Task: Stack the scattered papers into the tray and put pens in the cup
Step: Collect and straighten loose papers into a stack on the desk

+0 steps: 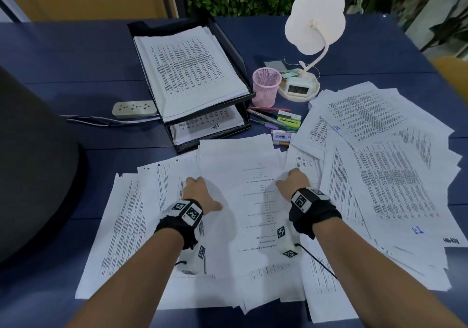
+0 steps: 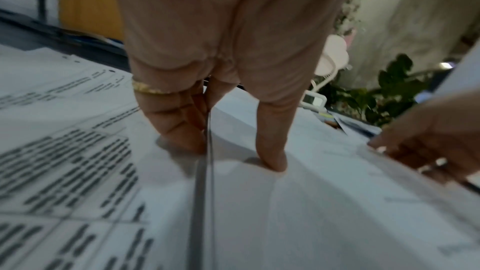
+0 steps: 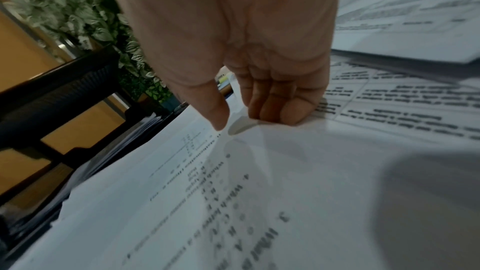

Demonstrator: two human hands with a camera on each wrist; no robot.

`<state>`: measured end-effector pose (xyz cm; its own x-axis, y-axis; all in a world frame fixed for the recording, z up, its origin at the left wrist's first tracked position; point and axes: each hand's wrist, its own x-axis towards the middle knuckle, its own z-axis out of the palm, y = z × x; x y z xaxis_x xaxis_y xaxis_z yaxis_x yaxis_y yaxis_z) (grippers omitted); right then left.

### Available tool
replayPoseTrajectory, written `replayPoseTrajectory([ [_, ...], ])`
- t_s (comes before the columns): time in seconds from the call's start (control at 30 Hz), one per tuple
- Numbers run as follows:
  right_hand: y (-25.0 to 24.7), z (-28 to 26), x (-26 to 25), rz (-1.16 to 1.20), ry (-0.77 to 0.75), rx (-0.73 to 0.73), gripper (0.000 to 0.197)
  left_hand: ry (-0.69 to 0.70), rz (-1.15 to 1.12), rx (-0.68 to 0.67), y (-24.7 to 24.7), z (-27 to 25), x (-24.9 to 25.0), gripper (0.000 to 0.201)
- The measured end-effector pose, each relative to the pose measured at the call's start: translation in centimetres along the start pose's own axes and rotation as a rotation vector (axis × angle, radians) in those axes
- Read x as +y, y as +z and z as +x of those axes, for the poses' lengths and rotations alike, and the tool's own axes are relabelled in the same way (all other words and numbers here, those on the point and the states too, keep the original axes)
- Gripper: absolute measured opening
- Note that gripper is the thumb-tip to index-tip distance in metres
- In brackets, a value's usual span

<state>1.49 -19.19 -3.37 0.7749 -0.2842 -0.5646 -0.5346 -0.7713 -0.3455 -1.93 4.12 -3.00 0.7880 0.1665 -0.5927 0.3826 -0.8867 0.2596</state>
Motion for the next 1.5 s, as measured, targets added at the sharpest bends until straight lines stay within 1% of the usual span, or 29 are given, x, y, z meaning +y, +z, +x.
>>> replayPoseTrajectory([
  [0.03,0.0,0.3,0.1,0.013,0.000,-0.014,0.030,0.005,0.021,0.004,0.3,0.0,0.0,0.095],
  [0.07,-0.1,0.3,0.2,0.026,-0.023,-0.027,0.015,0.007,0.040,0.014,0.5,-0.1,-0.1,0.098],
  [0.1,-0.1,0.3,0.2,-0.002,-0.034,-0.047,0.014,0.011,0.054,0.028,0.6,-0.1,-0.1,0.102],
  [0.13,-0.2,0.2,0.0,0.008,-0.041,-0.036,0.020,0.015,0.064,0.038,0.7,-0.2,-0.2,0.107],
  [0.2,-0.1,-0.1,-0.5,-0.023,-0.053,-0.023,0.011,0.028,0.106,0.064,0.7,-0.4,-0.1,0.115],
  [0.23,0.1,0.3,-0.6,-0.030,-0.048,-0.002,0.024,0.036,0.149,0.078,0.6,-0.5,0.0,0.114],
  [0.27,0.2,0.2,-0.7,-0.026,-0.053,0.014,0.033,0.040,0.200,0.084,0.5,-0.5,0.1,0.110],
  [0.33,0.0,0.2,-1.0,0.016,-0.062,0.004,0.038,0.042,0.292,0.055,0.1,-0.4,0.2,0.099],
  [0.43,-0.4,0.3,-1.1,0.072,-0.074,-0.074,0.037,0.060,0.405,-0.008,-0.6,-0.1,0.3,0.098],
  [0.5,-0.3,0.6,-1.0,0.071,-0.094,-0.103,0.036,0.074,0.456,-0.007,-0.8,0.0,0.3,0.098],
  [0.73,0.7,-0.5,-1.9,-0.129,-0.212,-0.043,0.048,0.077,0.538,0.017,-0.7,0.0,0.6,0.099],
  [0.8,0.6,-0.6,-1.7,-0.103,-0.235,-0.044,0.046,0.076,0.544,0.015,-0.7,-0.1,0.7,0.099],
  [0.9,-0.1,-0.6,-1.4,-0.038,-0.293,-0.059,0.039,0.077,0.542,0.018,-0.7,-0.1,0.6,0.098],
  [1.03,-0.5,-0.6,-1.2,-0.013,-0.308,-0.066,0.036,0.091,0.522,0.029,-0.7,-0.2,0.4,0.098],
  [1.1,-0.5,-0.6,-1.1,0.002,-0.310,-0.074,0.037,0.100,0.496,0.032,-0.6,-0.1,0.1,0.099],
  [1.17,-0.4,-0.4,-1.0,0.065,-0.295,-0.092,0.042,0.112,0.455,0.034,-0.5,-0.2,-0.1,0.101],
  [1.27,-0.2,-0.3,-1.0,0.196,-0.219,-0.037,0.052,0.120,0.316,0.035,-0.4,-0.2,-0.6,0.105],
  [1.33,-0.1,-0.3,-1.1,0.252,-0.168,-0.019,0.056,0.098,0.077,0.075,-0.2,-0.3,-0.9,0.106],
  [1.4,-0.1,-0.3,-1.3,0.332,-0.130,-0.058,0.058,0.032,-0.176,0.148,-0.2,-0.5,-1.0,0.104],
  [1.43,0.0,-0.3,-1.3,0.364,-0.114,-0.078,0.057,-0.015,-0.270,0.179,-0.2,-0.5,-1.0,0.100],
  [1.5,0.2,-0.5,-1.3,0.346,-0.116,-0.100,0.050,-0.110,-0.412,0.183,-0.4,-0.3,-1.3,0.089],
])
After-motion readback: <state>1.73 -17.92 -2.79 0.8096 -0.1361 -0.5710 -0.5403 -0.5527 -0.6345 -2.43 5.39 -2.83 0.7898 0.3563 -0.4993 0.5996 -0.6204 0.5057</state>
